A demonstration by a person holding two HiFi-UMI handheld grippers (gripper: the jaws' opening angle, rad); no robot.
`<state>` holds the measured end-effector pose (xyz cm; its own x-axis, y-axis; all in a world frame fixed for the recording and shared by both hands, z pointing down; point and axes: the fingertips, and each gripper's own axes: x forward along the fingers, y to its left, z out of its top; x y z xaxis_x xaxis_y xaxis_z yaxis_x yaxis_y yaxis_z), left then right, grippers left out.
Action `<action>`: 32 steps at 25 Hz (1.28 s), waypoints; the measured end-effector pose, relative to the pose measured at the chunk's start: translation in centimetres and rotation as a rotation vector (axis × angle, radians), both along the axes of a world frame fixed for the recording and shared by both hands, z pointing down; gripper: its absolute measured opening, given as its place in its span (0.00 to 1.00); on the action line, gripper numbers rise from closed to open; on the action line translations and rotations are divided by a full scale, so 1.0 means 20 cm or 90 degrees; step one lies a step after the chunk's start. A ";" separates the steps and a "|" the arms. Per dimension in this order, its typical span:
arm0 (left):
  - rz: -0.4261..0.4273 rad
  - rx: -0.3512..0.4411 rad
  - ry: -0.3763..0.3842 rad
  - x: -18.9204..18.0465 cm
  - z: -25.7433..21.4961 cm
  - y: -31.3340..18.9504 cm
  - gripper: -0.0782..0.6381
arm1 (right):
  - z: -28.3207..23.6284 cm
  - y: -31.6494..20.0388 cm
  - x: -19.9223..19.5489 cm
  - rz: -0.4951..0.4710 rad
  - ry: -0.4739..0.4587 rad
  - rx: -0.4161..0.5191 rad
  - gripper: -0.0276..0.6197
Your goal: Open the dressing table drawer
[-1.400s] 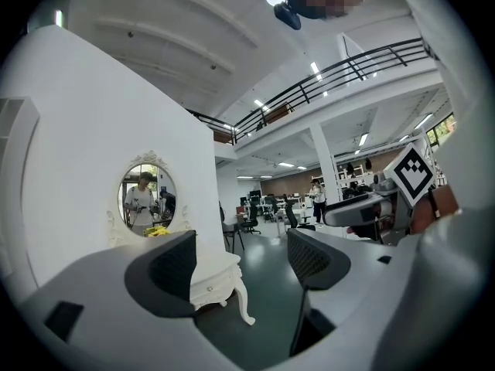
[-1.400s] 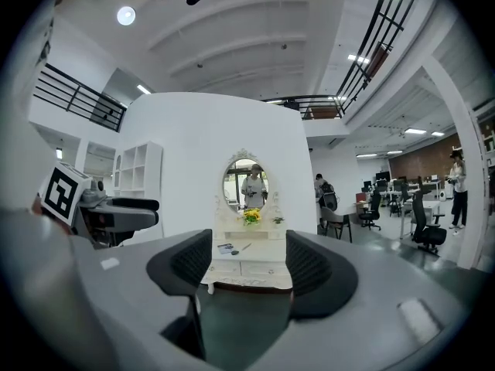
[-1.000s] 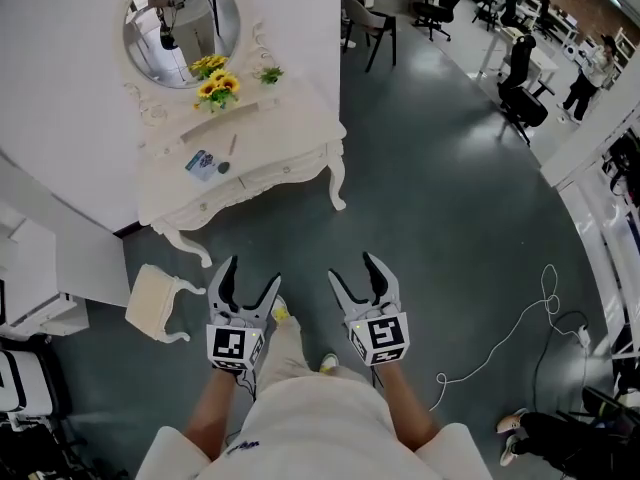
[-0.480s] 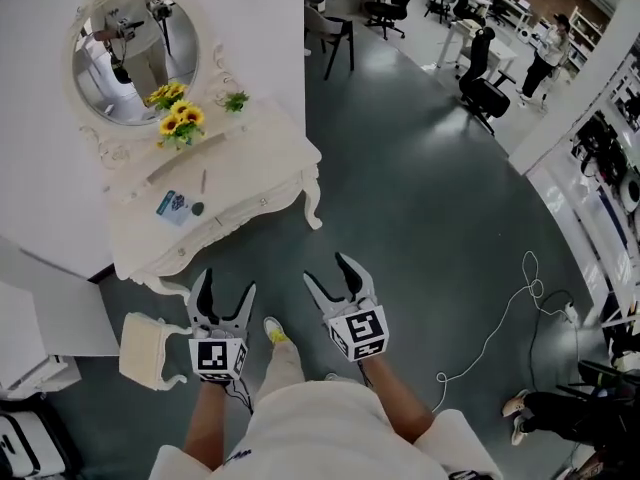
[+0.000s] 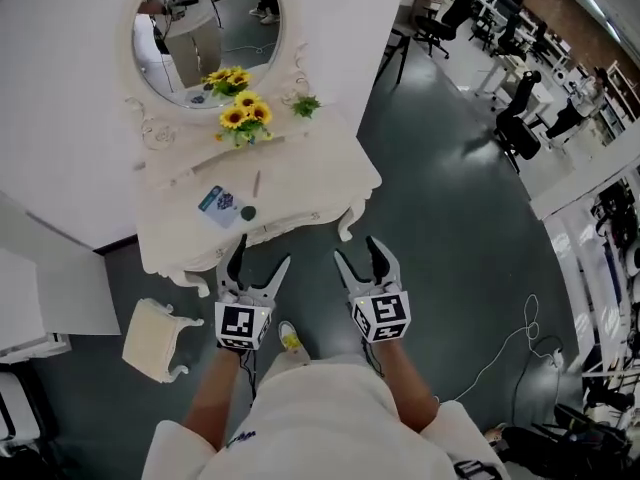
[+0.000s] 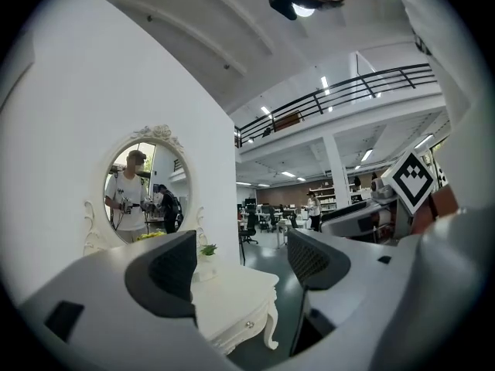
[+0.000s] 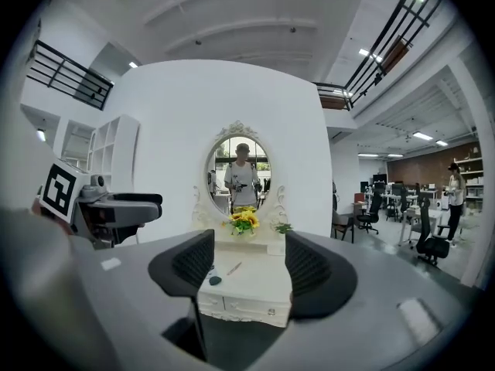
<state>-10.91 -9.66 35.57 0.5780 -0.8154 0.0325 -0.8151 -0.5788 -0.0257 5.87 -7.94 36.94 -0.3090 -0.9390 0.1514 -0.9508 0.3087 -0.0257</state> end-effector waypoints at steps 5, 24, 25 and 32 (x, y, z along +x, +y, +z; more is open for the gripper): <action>0.001 -0.020 0.009 -0.10 0.07 -0.21 0.63 | 0.00 -0.17 -0.04 0.018 0.030 -0.011 0.49; 0.006 -0.066 -0.009 -0.02 0.37 -0.86 0.62 | 0.38 -1.00 0.08 0.049 0.055 -0.048 0.48; 0.001 -0.081 -0.009 -0.02 0.41 -0.92 0.62 | 0.43 -1.08 0.09 0.049 0.056 -0.058 0.48; -0.005 -0.148 -0.004 0.12 0.62 -1.32 0.62 | 0.74 -1.59 0.13 0.036 0.058 -0.120 0.48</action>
<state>-8.52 -36.09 47.91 0.5704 -0.7903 0.2238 -0.8201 -0.5630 0.1021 8.50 -39.65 51.74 -0.2338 -0.9070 0.3502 -0.9675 0.2529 0.0091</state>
